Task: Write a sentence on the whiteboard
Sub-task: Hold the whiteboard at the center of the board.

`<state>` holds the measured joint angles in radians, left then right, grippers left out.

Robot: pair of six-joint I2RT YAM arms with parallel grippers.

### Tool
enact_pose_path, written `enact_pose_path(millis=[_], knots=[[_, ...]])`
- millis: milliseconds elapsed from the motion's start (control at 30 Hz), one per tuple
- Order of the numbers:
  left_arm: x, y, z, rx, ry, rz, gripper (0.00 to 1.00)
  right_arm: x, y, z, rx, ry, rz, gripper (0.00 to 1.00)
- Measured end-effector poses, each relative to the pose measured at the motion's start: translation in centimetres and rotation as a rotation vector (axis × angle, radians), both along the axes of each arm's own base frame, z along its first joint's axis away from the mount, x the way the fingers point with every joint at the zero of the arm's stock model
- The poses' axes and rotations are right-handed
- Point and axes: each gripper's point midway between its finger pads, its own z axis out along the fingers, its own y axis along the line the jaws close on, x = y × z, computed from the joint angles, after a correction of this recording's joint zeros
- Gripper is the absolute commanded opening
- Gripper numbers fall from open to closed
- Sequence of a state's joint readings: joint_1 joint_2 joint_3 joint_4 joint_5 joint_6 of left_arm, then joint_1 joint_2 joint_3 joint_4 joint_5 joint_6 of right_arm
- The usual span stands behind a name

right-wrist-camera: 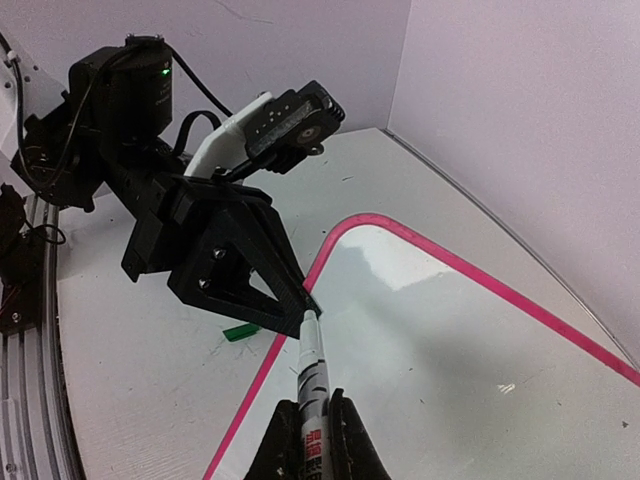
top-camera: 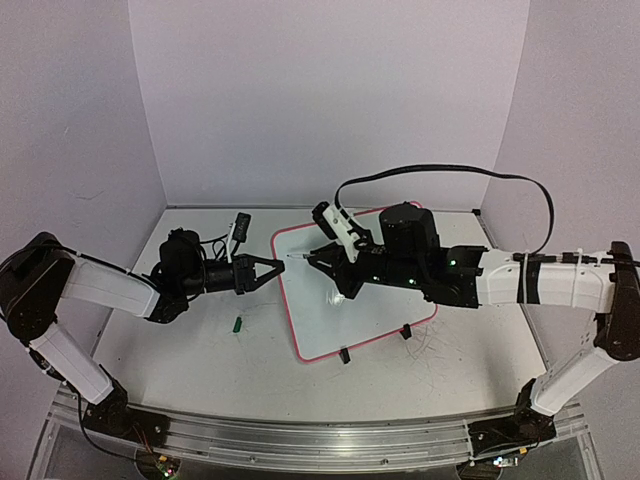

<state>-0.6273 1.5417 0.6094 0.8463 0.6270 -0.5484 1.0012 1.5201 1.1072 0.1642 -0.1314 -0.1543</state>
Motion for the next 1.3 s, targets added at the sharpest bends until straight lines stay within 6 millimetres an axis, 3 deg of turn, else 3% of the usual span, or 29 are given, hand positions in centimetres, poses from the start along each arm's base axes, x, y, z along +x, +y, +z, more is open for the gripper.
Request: enact_pose_path(millis=[67, 233, 333, 867, 1300], knots=[[0.0, 0.0, 0.0, 0.0, -0.001, 0.0, 0.02, 0.0, 0.2, -0.3, -0.007, 0.001, -0.003, 0.0], [0.0, 0.0, 0.0, 0.0, 0.0, -0.002, 0.22, 0.1, 0.2, -0.3, -0.008, -0.005, -0.018, 0.0], [0.0, 0.0, -0.1, 0.003, 0.005, -0.001, 0.26, 0.4, 0.1, -0.2, -0.006, -0.011, -0.032, 0.0], [-0.2, 0.0, -0.2, 0.005, 0.008, -0.007, 0.01, 1.0, 0.4, 0.0, -0.008, -0.018, -0.054, 0.0], [-0.3, 0.0, -0.3, 0.005, 0.005, -0.008, 0.0, 1.3, 0.9, -0.1, -0.013, -0.023, -0.067, 0.0]])
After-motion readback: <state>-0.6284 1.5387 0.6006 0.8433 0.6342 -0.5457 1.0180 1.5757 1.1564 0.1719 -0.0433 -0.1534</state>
